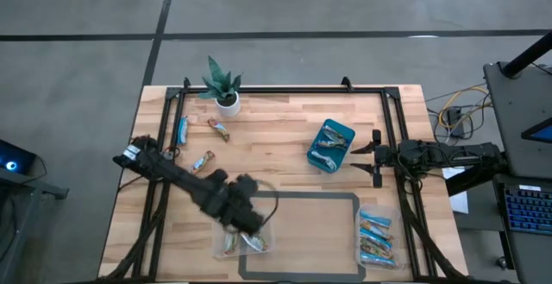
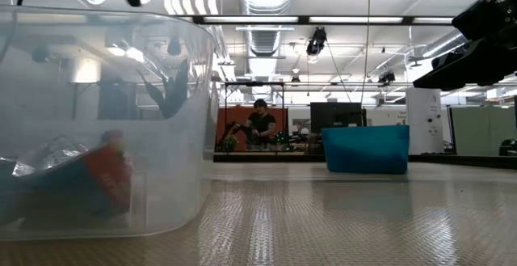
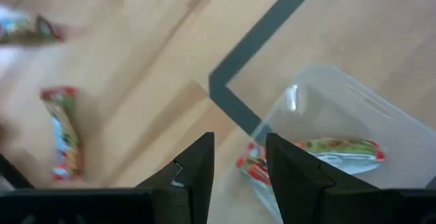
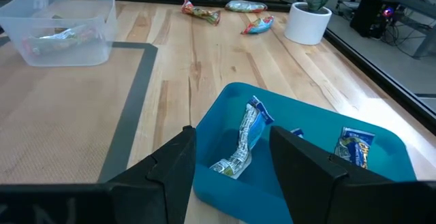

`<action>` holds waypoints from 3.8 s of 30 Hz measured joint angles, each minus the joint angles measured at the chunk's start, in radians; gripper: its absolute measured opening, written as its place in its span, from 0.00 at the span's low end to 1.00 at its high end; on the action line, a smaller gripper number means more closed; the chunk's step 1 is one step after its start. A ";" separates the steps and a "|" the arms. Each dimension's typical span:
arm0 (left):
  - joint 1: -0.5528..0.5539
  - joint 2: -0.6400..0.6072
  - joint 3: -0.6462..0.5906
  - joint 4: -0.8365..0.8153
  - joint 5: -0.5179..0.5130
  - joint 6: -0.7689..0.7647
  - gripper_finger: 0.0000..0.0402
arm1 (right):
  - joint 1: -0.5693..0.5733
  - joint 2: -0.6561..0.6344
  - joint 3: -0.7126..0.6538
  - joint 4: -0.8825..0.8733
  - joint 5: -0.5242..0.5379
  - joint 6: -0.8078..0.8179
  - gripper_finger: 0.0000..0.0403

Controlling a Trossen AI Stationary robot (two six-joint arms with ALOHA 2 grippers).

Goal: Pick and place Granola Bars by type
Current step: Put the top left red granola bar into the left transparent bin

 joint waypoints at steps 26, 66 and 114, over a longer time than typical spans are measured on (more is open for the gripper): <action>0.558 -0.015 -0.040 -0.058 0.077 0.742 0.54 | 0.000 0.000 0.000 0.000 0.000 0.000 0.44; 0.815 -0.432 -0.929 0.233 -0.236 0.155 0.54 | 0.000 0.000 0.000 0.000 0.000 0.000 0.44; 0.937 -0.454 -1.344 0.585 -0.316 0.055 0.54 | 0.000 0.000 0.000 0.000 0.000 0.000 0.44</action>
